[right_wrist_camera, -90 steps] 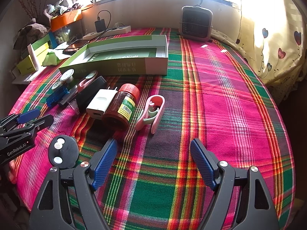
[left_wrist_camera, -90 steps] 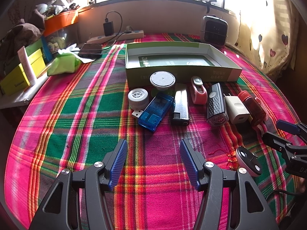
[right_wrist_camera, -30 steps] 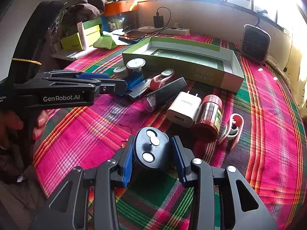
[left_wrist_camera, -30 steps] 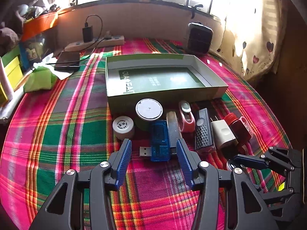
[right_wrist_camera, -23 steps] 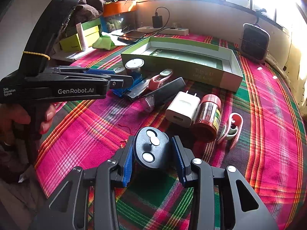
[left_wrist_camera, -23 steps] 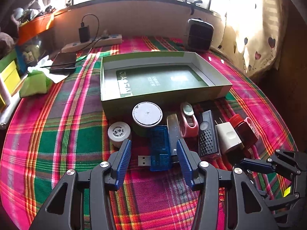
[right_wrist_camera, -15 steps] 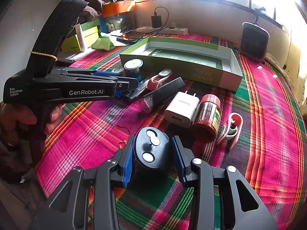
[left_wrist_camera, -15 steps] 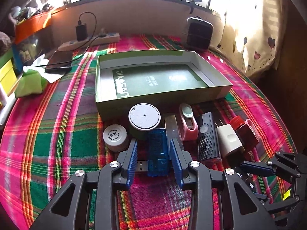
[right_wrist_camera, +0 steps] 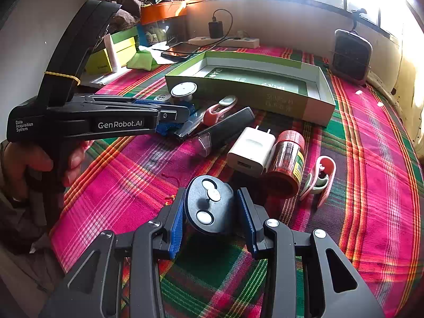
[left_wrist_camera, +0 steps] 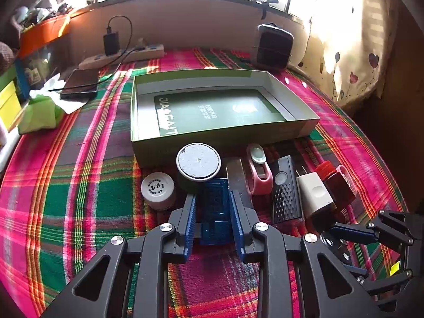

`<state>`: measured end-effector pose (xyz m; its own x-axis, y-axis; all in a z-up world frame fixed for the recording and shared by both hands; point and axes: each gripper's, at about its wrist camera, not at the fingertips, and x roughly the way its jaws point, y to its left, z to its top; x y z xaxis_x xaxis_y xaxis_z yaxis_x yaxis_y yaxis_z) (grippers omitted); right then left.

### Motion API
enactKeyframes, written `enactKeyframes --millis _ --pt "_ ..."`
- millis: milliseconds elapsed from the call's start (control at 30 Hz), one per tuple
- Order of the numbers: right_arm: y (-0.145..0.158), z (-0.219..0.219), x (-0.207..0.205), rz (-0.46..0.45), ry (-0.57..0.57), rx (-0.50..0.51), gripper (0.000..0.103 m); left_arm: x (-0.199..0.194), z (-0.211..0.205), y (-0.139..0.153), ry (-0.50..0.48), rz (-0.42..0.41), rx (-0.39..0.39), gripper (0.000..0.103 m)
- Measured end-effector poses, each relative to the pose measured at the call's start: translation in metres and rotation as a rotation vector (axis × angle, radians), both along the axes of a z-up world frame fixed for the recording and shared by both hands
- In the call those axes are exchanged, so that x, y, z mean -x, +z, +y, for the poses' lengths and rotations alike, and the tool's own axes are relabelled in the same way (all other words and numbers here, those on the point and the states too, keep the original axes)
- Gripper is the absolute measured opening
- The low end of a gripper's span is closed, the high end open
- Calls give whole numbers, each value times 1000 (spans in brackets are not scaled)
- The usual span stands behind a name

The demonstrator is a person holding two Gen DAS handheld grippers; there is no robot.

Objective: Organize rigid objects
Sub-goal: 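Lower the left tool onto the blue USB tester and close on it, then carry the USB tester with the left tool while the right carries the disc to the box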

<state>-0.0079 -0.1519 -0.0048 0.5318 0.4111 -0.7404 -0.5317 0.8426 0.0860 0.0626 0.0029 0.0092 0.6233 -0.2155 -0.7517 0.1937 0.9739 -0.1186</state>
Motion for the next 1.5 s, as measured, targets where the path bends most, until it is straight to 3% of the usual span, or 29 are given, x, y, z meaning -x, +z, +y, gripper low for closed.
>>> enactKeyframes --millis 500,967,1500 --pt "5 0 1 -12 2 -4 39 5 6 6 17 1 8 21" --pt "36 -8 -7 -66 -28 -38 39 7 10 41 17 -55 1 21" --pt "73 -27 -70 -107 -100 -36 39 -40 18 67 24 -79 19 21"
